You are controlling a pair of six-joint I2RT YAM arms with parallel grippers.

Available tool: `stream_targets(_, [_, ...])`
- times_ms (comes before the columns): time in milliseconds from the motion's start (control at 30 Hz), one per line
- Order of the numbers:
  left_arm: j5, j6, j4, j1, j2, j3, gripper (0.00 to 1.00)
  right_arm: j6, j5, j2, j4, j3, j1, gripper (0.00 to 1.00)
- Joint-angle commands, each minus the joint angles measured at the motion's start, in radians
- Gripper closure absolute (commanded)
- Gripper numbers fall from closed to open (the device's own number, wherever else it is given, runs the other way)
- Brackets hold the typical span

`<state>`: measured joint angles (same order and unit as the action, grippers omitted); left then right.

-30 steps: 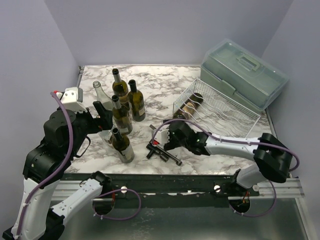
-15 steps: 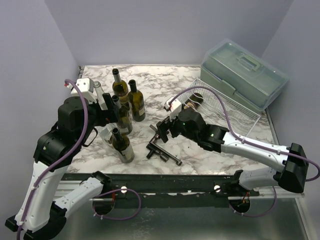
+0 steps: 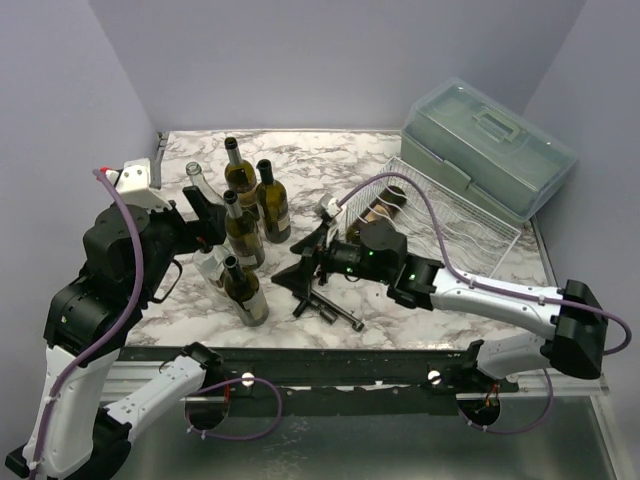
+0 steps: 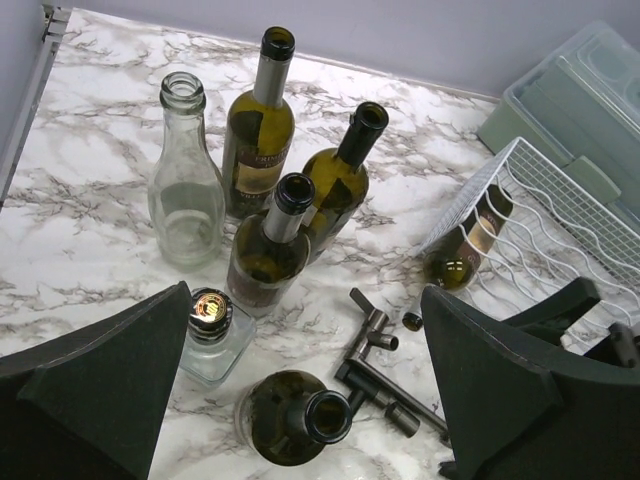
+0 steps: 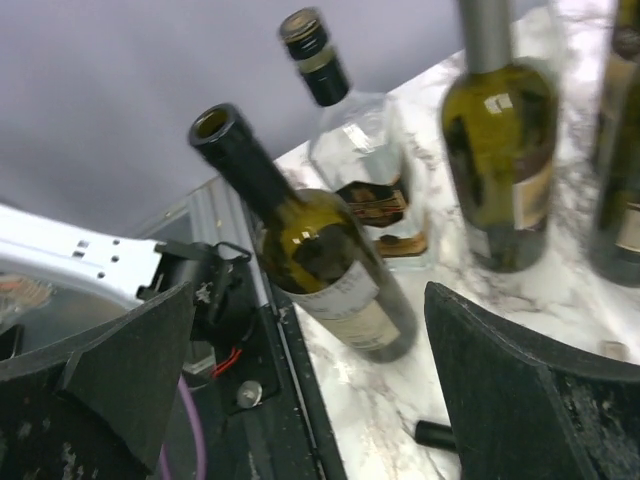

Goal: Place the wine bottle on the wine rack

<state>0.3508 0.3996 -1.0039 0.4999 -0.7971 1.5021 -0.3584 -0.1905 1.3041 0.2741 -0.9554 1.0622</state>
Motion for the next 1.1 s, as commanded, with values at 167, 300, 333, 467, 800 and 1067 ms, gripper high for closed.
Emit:
stream_targets(167, [0.052,0.025,-0.048,0.005,0.038,0.045,0.01,0.108,0.177,0.170,0.036,-0.161,0.187,0.01])
stream_targets(300, [0.052,0.029,-0.060,0.005,0.047,0.072,0.01,0.132,0.280,0.237,-0.020,-0.246,0.200,0.04])
stream_targets(333, [0.054,0.033,-0.061,0.005,0.051,0.074,0.01,0.141,0.283,0.251,-0.030,-0.268,0.204,0.05])
stream_targets(467, [0.052,0.055,-0.059,0.005,0.066,0.067,0.01,0.172,0.370,0.307,-0.029,-0.325,0.247,0.09])
stream_targets(800, [0.045,0.063,-0.059,0.005,0.086,0.045,0.01,0.210,0.598,0.390,0.063,-0.333,0.327,0.19])
stream_targets(1067, [0.031,0.070,-0.067,0.006,0.100,0.041,0.01,0.201,0.646,0.431,0.207,-0.274,0.327,0.28])
